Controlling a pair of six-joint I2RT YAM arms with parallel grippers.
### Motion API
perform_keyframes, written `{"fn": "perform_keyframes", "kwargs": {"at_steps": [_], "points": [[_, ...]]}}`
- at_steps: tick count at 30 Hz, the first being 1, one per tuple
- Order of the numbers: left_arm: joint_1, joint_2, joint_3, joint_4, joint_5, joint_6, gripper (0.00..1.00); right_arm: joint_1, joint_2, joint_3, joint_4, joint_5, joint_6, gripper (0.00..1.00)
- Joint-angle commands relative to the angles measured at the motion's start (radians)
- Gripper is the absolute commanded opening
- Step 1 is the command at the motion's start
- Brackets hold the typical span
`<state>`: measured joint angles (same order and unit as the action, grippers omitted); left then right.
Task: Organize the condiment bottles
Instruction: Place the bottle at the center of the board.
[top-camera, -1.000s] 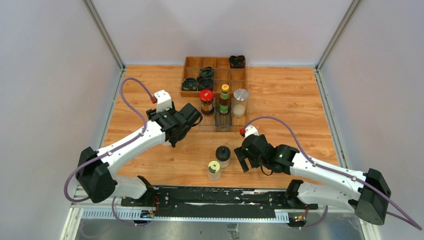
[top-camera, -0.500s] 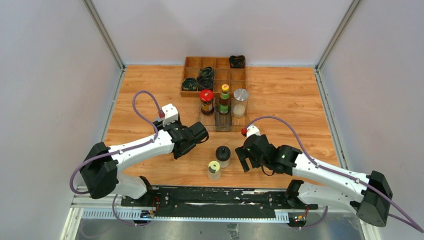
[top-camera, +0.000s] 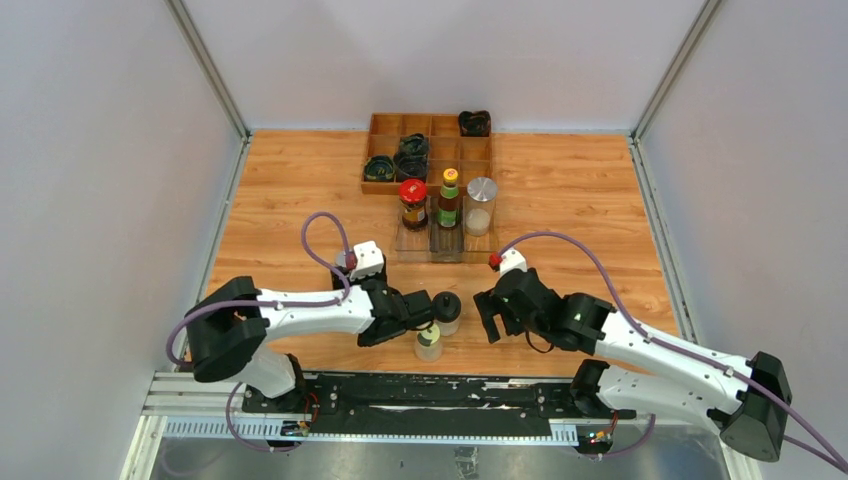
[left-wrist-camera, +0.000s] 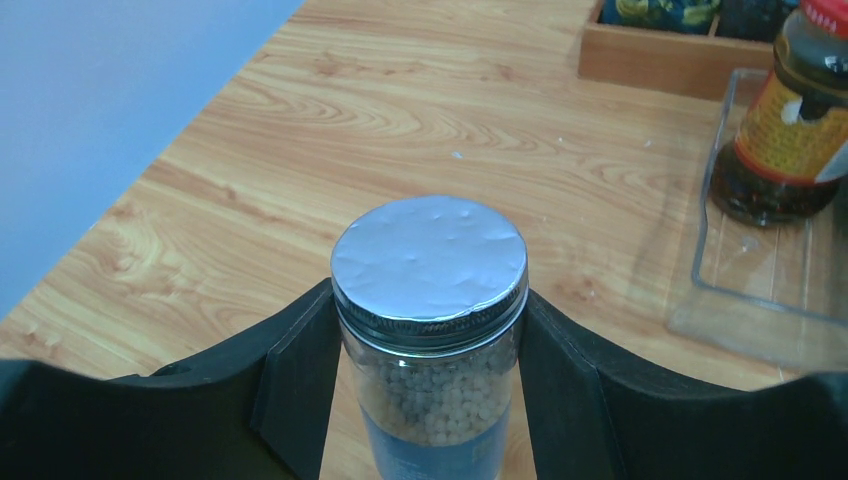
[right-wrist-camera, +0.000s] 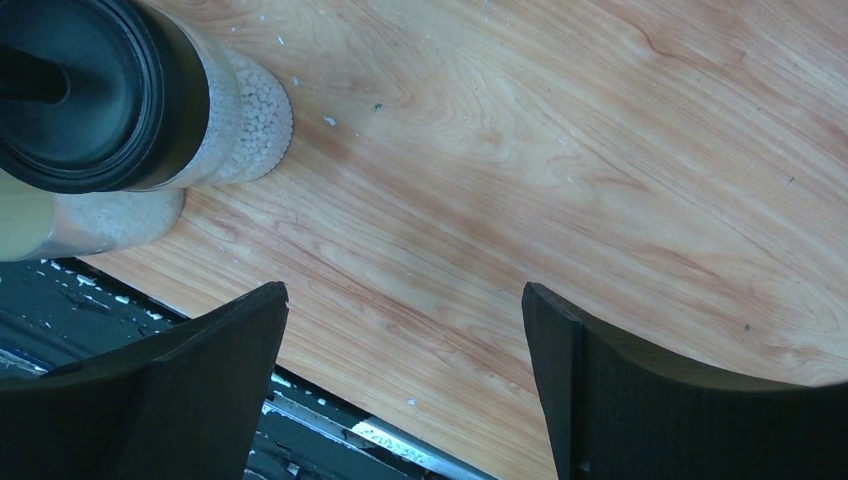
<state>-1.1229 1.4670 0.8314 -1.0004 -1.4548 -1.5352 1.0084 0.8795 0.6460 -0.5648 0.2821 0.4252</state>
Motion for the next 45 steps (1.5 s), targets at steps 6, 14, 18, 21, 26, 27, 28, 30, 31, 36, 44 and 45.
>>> {"fn": "perform_keyframes", "kwargs": {"at_steps": [6, 14, 18, 21, 26, 27, 28, 30, 31, 36, 44, 45], "points": [[-0.057, 0.060, -0.081, 0.005, -0.203, -0.268, 0.00, 0.021, -0.035, -0.015, -0.041, -0.006, 0.021, 0.93], [-0.132, 0.111, -0.121, 0.005, -0.168, -0.361, 0.00, 0.024, -0.035, -0.024, -0.041, -0.007, 0.029, 0.93], [-0.173, 0.136, -0.132, 0.003, -0.147, -0.389, 0.00, 0.025, -0.031, -0.023, -0.039, -0.006, 0.030, 0.93], [-0.188, 0.143, -0.143, 0.003, -0.127, -0.407, 0.02, 0.028, -0.026, -0.022, -0.038, -0.006, 0.032, 0.93], [-0.193, 0.129, -0.172, 0.003, -0.095, -0.435, 0.12, 0.033, -0.026, -0.022, -0.038, -0.009, 0.042, 0.93], [-0.193, 0.125, -0.175, 0.005, -0.090, -0.437, 0.15, 0.035, -0.028, -0.023, -0.038, -0.010, 0.043, 0.93], [-0.195, 0.123, -0.175, 0.004, -0.087, -0.433, 0.19, 0.035, -0.028, -0.024, -0.037, -0.010, 0.046, 0.93], [-0.195, 0.121, -0.174, 0.003, -0.082, -0.420, 0.25, 0.037, -0.028, -0.026, -0.037, -0.012, 0.047, 0.93], [-0.196, 0.121, -0.172, 0.003, -0.079, -0.413, 0.29, 0.038, -0.026, -0.026, -0.036, -0.012, 0.049, 0.93], [-0.208, 0.123, -0.158, 0.003, -0.055, -0.378, 0.53, 0.041, -0.014, -0.015, -0.034, -0.012, 0.045, 0.93], [-0.254, 0.100, -0.153, 0.003, 0.014, -0.340, 0.84, 0.048, 0.020, -0.009, -0.009, -0.018, 0.042, 0.93], [-0.260, 0.096, -0.153, 0.003, 0.024, -0.337, 0.88, 0.050, 0.025, -0.008, -0.006, -0.020, 0.041, 0.93]]}}
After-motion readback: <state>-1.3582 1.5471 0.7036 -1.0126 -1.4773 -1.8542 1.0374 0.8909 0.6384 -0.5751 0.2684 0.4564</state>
